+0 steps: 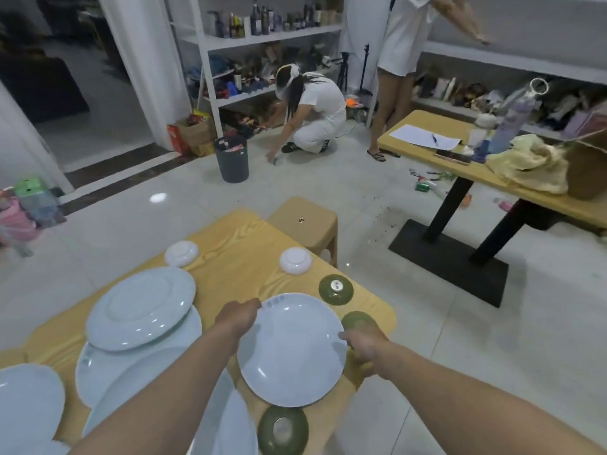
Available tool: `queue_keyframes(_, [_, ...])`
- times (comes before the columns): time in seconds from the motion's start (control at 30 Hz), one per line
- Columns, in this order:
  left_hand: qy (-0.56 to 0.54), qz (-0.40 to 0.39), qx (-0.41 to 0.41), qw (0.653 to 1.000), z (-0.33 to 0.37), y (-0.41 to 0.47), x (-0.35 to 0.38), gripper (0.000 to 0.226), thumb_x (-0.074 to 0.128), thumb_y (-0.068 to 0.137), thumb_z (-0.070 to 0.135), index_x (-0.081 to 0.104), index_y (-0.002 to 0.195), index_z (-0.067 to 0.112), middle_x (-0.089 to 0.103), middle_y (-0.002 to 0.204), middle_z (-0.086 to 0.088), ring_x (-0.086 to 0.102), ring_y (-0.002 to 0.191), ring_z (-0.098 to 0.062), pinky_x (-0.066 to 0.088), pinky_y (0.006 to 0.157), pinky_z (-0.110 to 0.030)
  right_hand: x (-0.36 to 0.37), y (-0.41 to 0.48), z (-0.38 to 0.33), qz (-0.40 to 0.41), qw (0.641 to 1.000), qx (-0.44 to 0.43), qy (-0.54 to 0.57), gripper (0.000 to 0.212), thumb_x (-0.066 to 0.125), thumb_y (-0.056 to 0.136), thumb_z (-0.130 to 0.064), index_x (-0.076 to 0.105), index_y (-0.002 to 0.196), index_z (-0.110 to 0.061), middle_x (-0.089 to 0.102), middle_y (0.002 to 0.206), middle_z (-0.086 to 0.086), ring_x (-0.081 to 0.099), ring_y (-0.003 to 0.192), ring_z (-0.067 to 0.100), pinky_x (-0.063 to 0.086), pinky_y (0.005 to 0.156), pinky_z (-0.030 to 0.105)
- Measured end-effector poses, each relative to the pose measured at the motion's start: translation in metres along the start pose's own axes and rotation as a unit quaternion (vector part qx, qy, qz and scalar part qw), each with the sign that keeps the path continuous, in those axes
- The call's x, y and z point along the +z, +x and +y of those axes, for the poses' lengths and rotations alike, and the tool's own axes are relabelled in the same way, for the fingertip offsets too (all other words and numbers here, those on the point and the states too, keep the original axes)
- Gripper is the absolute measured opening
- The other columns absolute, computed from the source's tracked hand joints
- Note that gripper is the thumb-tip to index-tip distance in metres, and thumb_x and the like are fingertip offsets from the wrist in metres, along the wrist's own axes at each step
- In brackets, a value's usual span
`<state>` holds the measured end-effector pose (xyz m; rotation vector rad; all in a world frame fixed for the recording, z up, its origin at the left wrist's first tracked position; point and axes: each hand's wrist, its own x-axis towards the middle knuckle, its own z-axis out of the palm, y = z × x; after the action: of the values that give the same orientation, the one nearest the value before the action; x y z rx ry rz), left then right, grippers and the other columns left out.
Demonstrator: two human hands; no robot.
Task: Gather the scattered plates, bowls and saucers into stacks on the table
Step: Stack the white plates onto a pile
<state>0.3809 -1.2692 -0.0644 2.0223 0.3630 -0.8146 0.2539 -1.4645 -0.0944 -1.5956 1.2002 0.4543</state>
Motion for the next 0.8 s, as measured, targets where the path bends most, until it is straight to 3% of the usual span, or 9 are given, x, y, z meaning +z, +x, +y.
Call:
queue_keyframes(0.1, [-0.008,-0.001,-0.013,1.000,-0.007,0.017,0.011,0.048,0.058,0.089,0.034,0.057,0.121,-0.002,0.062,0.108,-0.013,0.060,0.087,-0.029,0.047,0.074,-0.033,0.004,0.019,0.005,-0.013,0.999,0.006,0.033,0.053,0.066,0.090,-0.033,0.049,0.134,-0.010,0.057,0.127,0.009,0.057,0.111,0.029,0.050,0.092,0.039])
queue_keyframes(0.27, [-0.026,-0.006,-0.049,0.998,-0.016,0.031,0.022,0.052,0.059,0.090,0.035,0.053,0.127,0.000,0.060,0.116,-0.014,0.059,0.102,-0.035,0.049,0.092,-0.040,0.007,0.032,0.004,-0.033,0.998,0.003,0.053,0.042,0.067,0.089,-0.033,0.055,0.121,-0.009,0.065,0.096,0.008,0.064,0.077,0.022,0.052,0.062,0.031])
queue_keyframes(0.43, [-0.071,-0.006,-0.076,0.995,-0.015,0.031,0.023,0.039,0.057,0.093,0.031,0.053,0.116,0.000,0.055,0.109,-0.011,0.054,0.099,-0.033,0.044,0.090,-0.039,0.010,0.031,0.000,-0.037,0.997,-0.001,0.064,0.034,0.067,0.090,-0.027,0.058,0.115,-0.006,0.066,0.090,0.010,0.067,0.074,0.026,0.054,0.053,0.030])
queue_keyframes(0.53, [-0.091,-0.008,-0.083,0.992,-0.014,0.028,0.020,0.022,0.054,0.096,0.028,0.049,0.106,0.009,0.050,0.101,-0.009,0.048,0.093,-0.030,0.038,0.084,-0.037,0.014,0.029,-0.003,-0.033,0.997,-0.004,0.068,0.038,0.069,0.087,-0.027,0.058,0.117,-0.006,0.065,0.096,0.011,0.065,0.082,0.028,0.058,0.064,0.035])
queue_keyframes(0.63, [-0.096,0.003,-0.063,0.993,-0.007,0.019,0.007,0.029,0.056,0.094,0.030,0.054,0.112,0.008,0.056,0.104,-0.011,0.054,0.094,-0.032,0.044,0.086,-0.036,0.017,0.019,-0.016,-0.030,0.997,-0.017,0.074,0.044,0.072,0.084,-0.028,0.058,0.118,-0.006,0.065,0.102,0.012,0.066,0.089,0.031,0.059,0.082,0.043])
queue_keyframes(0.73, [-0.112,0.014,-0.050,0.992,0.002,0.005,-0.018,0.034,0.057,0.092,0.032,0.055,0.117,0.009,0.060,0.106,-0.011,0.058,0.094,-0.032,0.046,0.084,-0.037,0.019,-0.002,-0.036,-0.029,0.994,-0.052,0.087,0.044,0.071,0.085,-0.028,0.058,0.121,-0.006,0.066,0.105,0.013,0.066,0.091,0.031,0.060,0.080,0.043])
queue_keyframes(0.8, [-0.133,0.015,-0.038,0.990,0.006,-0.006,-0.040,0.029,0.056,0.093,0.031,0.055,0.113,0.010,0.063,0.098,-0.011,0.061,0.086,-0.030,0.049,0.080,-0.035,0.025,-0.022,-0.050,-0.031,0.992,-0.075,0.093,0.043,0.069,0.086,-0.026,0.058,0.122,-0.007,0.066,0.105,0.011,0.066,0.089,0.029,0.059,0.075,0.040])
